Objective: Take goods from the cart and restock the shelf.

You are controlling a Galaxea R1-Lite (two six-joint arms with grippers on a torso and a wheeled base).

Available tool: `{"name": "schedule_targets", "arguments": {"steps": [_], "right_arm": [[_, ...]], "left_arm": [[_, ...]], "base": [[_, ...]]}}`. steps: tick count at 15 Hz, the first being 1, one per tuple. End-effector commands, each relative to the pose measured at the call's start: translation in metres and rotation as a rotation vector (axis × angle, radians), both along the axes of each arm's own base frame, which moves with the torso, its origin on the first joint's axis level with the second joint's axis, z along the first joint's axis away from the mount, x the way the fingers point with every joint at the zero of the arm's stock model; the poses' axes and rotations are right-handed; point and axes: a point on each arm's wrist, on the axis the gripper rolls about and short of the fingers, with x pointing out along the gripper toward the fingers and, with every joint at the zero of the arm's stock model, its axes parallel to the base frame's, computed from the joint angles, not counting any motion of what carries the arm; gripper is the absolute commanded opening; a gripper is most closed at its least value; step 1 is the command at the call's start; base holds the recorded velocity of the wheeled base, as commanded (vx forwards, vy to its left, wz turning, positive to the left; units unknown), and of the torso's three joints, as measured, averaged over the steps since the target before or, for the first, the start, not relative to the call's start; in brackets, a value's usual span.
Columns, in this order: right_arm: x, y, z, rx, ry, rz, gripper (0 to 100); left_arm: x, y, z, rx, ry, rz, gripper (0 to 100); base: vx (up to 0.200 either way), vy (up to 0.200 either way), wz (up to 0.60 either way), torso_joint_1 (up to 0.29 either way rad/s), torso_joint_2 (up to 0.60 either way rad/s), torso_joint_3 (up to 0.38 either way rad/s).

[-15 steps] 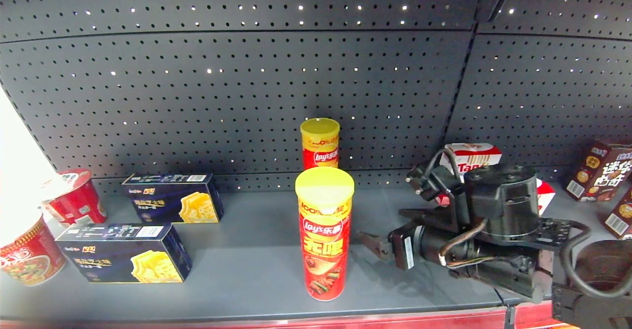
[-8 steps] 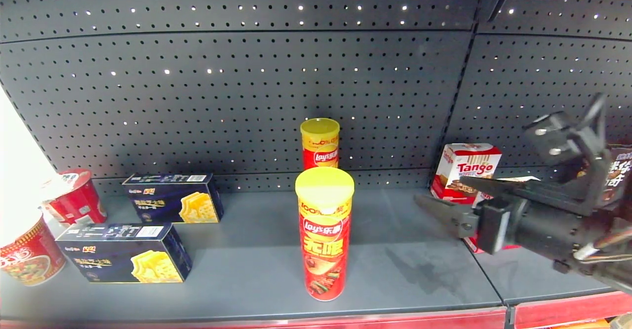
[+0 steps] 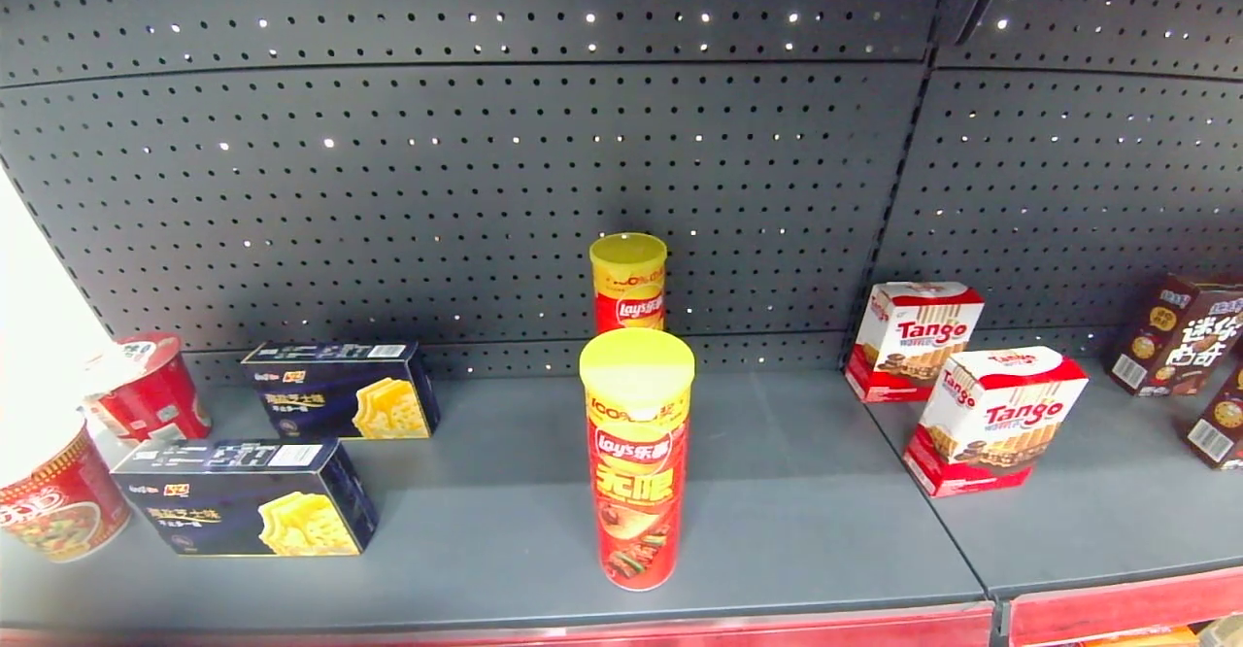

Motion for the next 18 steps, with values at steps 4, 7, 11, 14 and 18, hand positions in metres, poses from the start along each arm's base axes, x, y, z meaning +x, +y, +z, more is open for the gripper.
{"name": "schedule_targets", "arguments": {"steps": [4, 7, 11, 14, 18], "right_arm": [[-0.053, -0.005, -0.115, -0.008, 0.038, -0.317, 100], [-0.054, -0.006, -0.116, -0.063, 0.016, -0.204, 100], [-0.054, -0.007, -0.116, -0.06, 0.021, -0.266, 100], [-0.054, -0.007, -0.116, -0.065, 0.019, -0.24, 100], [-0.054, -0.007, -0.116, -0.065, 0.019, -0.24, 100]], "left_arm": [[0.0, 0.0, 0.0, -0.001, 0.0, 0.001, 100], [0.0, 0.0, 0.0, -0.001, 0.0, 0.001, 100], [0.0, 0.0, 0.0, 0.0, 0.0, 0.001, 100], [0.0, 0.0, 0.0, 0.0, 0.002, 0.001, 100], [0.0, 0.0, 0.0, 0.0, 0.002, 0.001, 100]], "base": [[0.0, 0.0, 0.0, 0.0, 0.0, 0.0], [0.0, 0.0, 0.0, 0.0, 0.0, 0.0], [0.0, 0.0, 0.0, 0.0, 0.0, 0.0], [0.0, 0.0, 0.0, 0.0, 0.0, 0.0], [0.0, 0.0, 0.0, 0.0, 0.0, 0.0]]}}
